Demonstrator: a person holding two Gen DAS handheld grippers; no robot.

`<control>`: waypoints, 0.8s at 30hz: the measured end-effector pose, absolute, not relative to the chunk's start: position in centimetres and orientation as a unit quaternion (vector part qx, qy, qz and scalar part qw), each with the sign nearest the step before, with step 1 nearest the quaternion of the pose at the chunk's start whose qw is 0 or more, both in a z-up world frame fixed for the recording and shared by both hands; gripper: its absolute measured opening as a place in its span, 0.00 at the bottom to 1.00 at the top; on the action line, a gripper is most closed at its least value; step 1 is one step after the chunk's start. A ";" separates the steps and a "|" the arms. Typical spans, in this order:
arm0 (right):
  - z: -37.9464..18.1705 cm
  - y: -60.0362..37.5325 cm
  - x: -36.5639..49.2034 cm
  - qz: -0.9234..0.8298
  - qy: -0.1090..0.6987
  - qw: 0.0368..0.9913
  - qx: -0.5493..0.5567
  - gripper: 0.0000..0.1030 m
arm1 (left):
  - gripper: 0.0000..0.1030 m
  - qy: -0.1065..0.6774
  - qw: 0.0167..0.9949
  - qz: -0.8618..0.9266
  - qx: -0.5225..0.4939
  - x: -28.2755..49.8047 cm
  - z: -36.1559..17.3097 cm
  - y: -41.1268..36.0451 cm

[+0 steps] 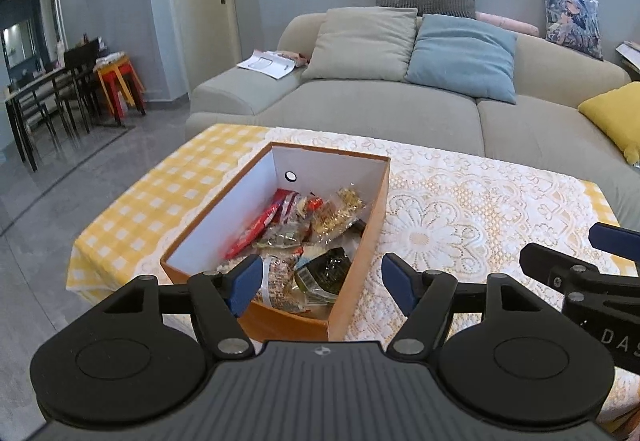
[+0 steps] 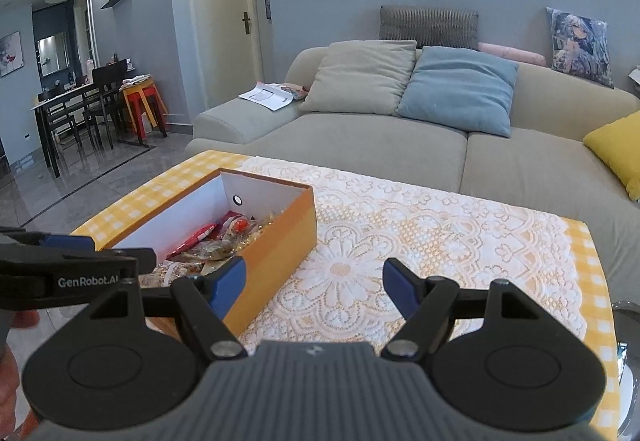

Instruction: Organize snacks

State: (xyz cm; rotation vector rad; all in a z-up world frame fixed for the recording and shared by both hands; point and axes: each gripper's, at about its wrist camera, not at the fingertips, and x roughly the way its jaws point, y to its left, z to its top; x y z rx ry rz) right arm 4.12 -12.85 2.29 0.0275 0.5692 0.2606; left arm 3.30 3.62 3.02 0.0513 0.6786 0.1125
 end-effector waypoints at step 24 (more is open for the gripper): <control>2.2 -12.8 4.3 0.132 0.288 0.949 0.010 0.72 | 0.78 0.339 0.940 0.038 0.023 3.5 3.1 3.6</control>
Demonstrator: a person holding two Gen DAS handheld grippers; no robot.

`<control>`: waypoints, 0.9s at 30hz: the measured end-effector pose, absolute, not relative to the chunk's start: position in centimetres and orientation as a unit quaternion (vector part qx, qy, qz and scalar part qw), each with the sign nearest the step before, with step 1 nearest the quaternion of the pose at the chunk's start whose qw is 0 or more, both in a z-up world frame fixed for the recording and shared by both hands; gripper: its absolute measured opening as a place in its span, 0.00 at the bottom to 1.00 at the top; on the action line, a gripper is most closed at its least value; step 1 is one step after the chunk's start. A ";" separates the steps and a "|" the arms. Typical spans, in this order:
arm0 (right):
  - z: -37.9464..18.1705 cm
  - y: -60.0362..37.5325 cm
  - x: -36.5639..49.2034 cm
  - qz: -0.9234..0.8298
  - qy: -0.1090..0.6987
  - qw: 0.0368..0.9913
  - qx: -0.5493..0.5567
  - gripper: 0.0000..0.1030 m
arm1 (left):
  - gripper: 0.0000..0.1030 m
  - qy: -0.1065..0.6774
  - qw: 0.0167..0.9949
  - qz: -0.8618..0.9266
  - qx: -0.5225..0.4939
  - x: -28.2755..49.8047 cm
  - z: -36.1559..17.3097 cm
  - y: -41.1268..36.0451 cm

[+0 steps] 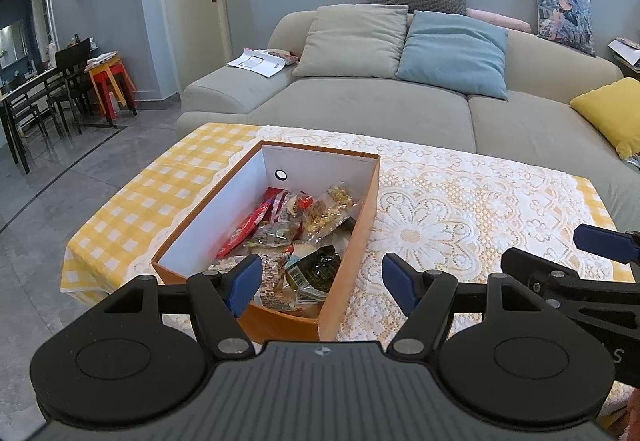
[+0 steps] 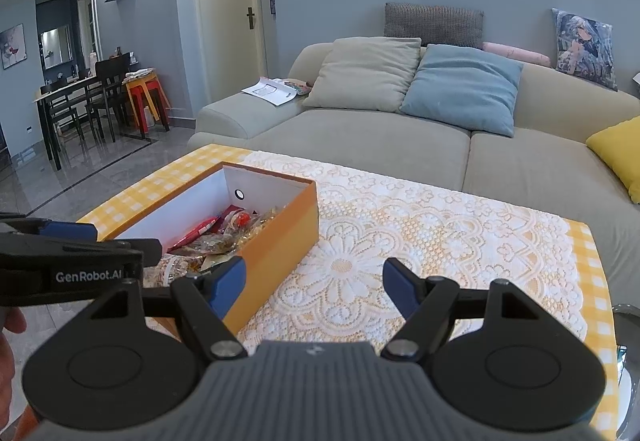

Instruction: Organize snacks

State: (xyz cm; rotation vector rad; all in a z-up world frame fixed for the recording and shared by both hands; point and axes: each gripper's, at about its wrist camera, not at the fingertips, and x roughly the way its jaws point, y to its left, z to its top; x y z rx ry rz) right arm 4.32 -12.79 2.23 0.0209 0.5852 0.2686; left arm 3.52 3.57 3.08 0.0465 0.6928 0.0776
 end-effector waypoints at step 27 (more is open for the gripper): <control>2.0 -13.0 4.7 0.132 0.292 0.947 0.007 0.72 | 0.78 0.354 0.934 0.032 0.014 3.7 2.8 3.5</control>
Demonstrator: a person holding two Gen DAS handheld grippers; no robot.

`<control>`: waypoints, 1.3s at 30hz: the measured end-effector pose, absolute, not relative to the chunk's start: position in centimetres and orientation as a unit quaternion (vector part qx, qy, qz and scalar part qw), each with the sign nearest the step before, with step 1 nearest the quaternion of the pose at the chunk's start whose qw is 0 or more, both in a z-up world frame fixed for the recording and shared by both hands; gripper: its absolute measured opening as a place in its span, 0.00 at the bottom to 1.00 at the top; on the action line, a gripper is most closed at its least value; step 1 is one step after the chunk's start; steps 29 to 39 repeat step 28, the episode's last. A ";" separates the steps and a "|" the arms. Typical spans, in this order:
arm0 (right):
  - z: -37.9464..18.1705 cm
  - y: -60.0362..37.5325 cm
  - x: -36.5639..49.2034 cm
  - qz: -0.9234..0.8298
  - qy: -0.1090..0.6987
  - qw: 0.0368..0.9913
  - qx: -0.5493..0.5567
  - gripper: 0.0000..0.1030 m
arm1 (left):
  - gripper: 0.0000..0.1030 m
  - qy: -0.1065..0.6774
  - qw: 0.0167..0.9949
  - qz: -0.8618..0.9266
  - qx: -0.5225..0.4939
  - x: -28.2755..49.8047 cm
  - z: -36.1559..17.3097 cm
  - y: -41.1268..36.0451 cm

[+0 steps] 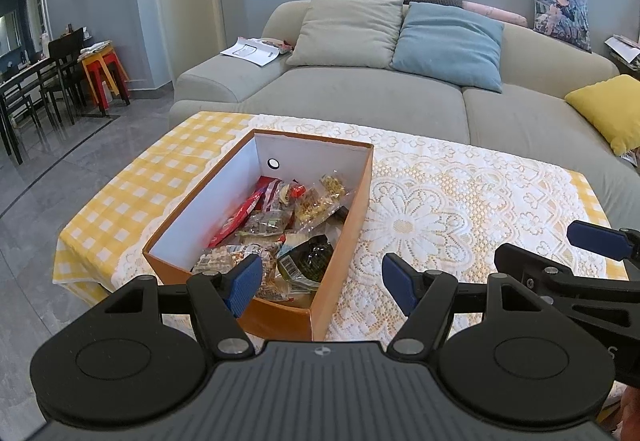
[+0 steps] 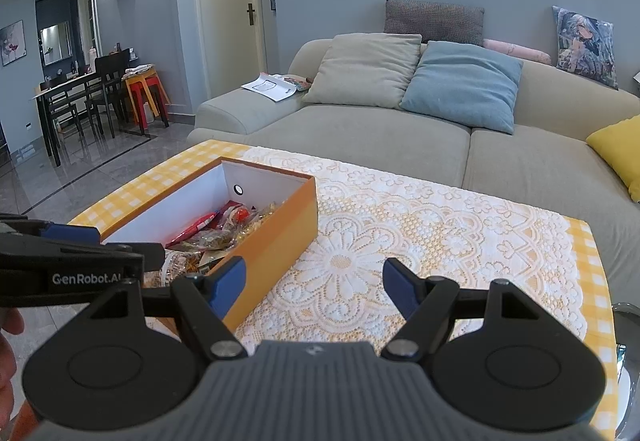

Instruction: Organize snacks

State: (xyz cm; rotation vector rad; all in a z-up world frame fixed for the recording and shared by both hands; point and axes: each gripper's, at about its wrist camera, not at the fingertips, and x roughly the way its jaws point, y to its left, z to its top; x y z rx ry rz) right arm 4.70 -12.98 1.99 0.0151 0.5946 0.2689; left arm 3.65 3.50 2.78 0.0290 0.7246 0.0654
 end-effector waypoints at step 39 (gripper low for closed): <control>1.2 -13.1 4.8 0.136 0.297 0.945 0.000 0.72 | 0.78 0.340 0.940 0.023 0.001 3.2 3.0 3.5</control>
